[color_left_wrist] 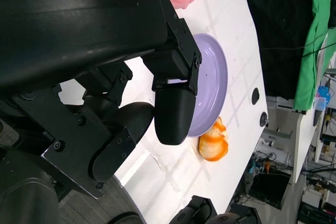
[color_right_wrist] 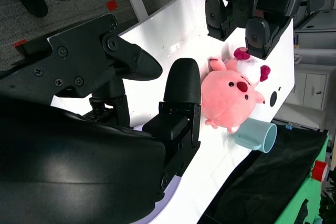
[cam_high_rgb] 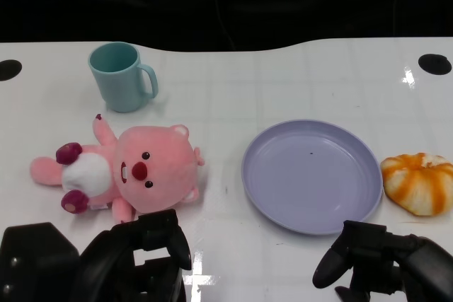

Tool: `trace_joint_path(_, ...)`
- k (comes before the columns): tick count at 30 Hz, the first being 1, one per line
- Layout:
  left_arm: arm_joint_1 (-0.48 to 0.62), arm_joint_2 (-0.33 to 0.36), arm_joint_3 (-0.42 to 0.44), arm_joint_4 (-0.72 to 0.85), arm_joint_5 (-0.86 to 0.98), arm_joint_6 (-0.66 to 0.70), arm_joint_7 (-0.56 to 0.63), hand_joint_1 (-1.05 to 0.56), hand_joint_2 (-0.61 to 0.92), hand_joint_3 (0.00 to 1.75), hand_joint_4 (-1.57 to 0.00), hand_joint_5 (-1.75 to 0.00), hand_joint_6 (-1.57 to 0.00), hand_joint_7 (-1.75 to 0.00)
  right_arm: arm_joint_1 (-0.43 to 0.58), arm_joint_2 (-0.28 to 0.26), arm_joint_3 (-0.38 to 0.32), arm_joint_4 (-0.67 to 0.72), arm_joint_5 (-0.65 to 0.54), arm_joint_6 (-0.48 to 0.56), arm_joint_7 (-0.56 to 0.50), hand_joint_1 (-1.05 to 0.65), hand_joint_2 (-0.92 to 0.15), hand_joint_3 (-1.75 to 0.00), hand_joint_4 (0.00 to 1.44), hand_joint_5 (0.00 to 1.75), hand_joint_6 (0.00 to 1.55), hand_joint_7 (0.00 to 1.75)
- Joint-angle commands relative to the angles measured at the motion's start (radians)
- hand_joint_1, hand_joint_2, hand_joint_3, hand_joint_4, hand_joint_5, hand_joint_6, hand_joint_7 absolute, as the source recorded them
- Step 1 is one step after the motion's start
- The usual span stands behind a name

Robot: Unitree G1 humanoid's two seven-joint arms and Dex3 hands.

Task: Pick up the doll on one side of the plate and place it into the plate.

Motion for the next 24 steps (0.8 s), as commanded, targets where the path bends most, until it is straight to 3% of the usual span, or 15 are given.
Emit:
trace_joint_path(1,-0.003,0.01,0.007,0.001,0.009,-0.003,0.0,-0.13,0.32,1.56,-0.92,-1.75,-0.8,-1.69,0.002,-0.008,-0.013,-0.01,0.013,0.011,0.0,-0.13,-0.69,-0.89,0.6,1.65,0.56,1.26)
trace_joint_path(24,-0.003,0.012,0.008,0.007,0.008,-0.013,-0.001,-0.13,0.31,1.57,-0.92,-1.75,-0.8,-1.7,0.006,-0.011,-0.013,-0.008,0.009,0.003,0.001,-0.14,-0.69,-0.89,0.61,1.64,0.57,1.24)
